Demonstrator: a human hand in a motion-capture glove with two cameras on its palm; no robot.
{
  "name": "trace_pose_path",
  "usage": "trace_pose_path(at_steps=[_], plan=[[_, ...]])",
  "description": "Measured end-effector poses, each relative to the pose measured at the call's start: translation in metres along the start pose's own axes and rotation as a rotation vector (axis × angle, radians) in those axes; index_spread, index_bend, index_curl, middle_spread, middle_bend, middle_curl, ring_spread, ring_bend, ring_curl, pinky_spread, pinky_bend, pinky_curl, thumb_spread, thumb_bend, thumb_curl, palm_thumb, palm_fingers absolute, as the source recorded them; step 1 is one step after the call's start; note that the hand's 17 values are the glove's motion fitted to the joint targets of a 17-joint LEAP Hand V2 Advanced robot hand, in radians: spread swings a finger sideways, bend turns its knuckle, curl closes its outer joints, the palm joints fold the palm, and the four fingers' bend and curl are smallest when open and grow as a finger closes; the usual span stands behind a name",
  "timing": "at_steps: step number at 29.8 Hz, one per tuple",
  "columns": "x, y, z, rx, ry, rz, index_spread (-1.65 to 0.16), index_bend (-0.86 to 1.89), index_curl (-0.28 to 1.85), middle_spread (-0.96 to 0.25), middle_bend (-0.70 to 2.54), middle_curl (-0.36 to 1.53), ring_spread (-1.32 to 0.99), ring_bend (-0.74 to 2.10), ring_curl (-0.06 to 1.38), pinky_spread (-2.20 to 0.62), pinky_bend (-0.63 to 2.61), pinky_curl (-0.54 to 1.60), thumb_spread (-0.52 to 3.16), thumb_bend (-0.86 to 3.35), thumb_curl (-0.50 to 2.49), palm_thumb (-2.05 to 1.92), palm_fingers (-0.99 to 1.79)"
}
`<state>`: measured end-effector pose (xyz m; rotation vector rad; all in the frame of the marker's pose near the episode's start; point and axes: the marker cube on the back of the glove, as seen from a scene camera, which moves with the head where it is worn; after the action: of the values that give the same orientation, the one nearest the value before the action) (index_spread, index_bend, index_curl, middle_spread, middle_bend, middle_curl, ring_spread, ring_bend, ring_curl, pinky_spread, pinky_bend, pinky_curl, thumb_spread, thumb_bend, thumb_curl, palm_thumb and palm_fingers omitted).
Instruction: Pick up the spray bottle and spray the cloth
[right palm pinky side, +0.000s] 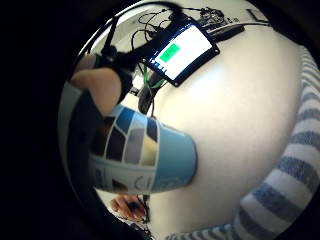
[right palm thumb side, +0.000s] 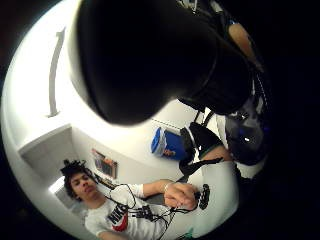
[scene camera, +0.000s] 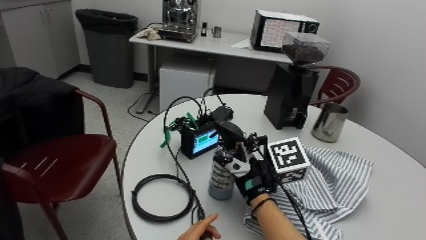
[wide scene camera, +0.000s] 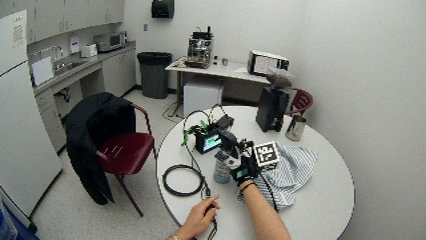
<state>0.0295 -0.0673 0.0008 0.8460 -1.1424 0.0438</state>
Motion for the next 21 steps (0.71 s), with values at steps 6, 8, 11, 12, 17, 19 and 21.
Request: trace_pose_path(at_steps=[6,8,11,12,17,19,21], plan=[[-0.001,0.013,0.004,-0.056,0.011,-0.025,-0.31,0.06,0.29,-0.09,0.19,0.43,-0.08,0.28,0.39,0.16,0.26,0.37,0.89,-0.04,0.49,0.85,0.75],[-0.008,0.02,-0.001,-0.07,0.019,-0.041,-0.32,0.06,0.27,-0.09,0.2,0.43,-0.08,0.27,0.38,0.17,0.28,0.37,0.89,-0.04,0.48,0.85,0.72],[-0.022,0.032,-0.015,-0.091,0.056,-0.067,-0.33,0.08,0.26,-0.08,0.22,0.43,-0.07,0.25,0.37,0.18,0.28,0.37,0.9,-0.04,0.47,0.84,0.7],[-0.027,0.036,-0.021,-0.095,0.075,-0.073,-0.33,0.08,0.26,-0.08,0.22,0.43,-0.07,0.25,0.36,0.18,0.29,0.37,0.9,-0.03,0.46,0.84,0.7],[-0.032,0.05,-0.062,-0.089,0.302,-0.073,-0.34,0.11,0.25,-0.08,0.23,0.43,-0.06,0.24,0.36,0.19,0.29,0.36,0.91,-0.03,0.45,0.83,0.69],[-0.026,0.06,-0.088,-0.081,0.524,-0.058,-0.34,0.12,0.25,-0.08,0.23,0.43,-0.06,0.23,0.35,0.19,0.29,0.36,0.91,-0.03,0.44,0.83,0.69],[-0.019,0.077,-0.116,-0.075,0.768,-0.019,-0.35,0.1,0.24,-0.07,0.24,0.43,-0.05,0.21,0.35,0.19,0.3,0.37,0.92,-0.03,0.43,0.81,0.66]])
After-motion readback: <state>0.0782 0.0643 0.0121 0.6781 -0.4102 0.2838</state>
